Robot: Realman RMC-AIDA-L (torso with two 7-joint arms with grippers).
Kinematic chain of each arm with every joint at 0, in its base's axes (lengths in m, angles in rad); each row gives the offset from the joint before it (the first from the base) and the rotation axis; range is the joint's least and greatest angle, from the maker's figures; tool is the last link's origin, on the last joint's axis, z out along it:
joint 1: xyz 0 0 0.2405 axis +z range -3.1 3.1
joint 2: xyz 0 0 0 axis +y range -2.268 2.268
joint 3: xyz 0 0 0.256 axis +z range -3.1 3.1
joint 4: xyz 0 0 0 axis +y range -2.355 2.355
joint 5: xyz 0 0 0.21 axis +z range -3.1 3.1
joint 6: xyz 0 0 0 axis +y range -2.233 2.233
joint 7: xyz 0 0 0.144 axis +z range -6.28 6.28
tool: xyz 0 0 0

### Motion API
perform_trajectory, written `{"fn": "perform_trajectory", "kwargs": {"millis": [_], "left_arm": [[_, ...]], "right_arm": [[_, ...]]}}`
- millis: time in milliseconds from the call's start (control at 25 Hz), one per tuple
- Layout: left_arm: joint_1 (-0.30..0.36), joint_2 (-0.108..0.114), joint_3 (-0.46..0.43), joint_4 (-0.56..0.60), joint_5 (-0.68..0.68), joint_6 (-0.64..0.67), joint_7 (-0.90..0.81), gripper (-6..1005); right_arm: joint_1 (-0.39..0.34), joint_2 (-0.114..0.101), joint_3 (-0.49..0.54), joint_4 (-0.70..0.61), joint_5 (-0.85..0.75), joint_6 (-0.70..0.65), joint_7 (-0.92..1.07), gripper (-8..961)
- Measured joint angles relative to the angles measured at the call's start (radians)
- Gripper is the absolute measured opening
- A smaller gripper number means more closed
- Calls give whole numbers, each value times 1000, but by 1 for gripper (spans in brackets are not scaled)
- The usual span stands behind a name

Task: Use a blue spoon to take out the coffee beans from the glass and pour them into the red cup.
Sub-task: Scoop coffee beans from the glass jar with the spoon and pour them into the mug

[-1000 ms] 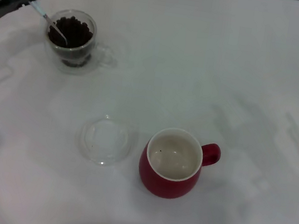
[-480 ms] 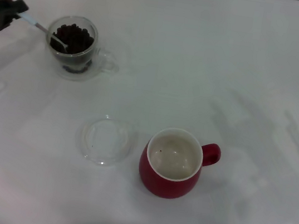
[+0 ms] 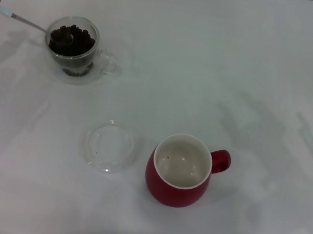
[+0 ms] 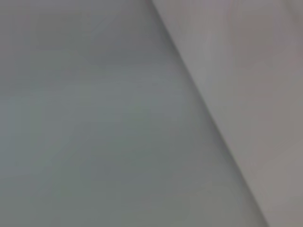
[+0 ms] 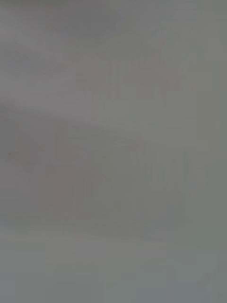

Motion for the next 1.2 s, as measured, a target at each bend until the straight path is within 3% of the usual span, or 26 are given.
{"fn": "perform_trajectory", "kwargs": {"millis": [680,1200], "left_arm": [[-14,4,0,9,17,145,23,127],[-54,-9,0,97,194,247,71,132]], "right_arm": [[21,-1,3,-26,6,9,-6,607],[53,-3,0,-39,6,19,-11,607]]}}
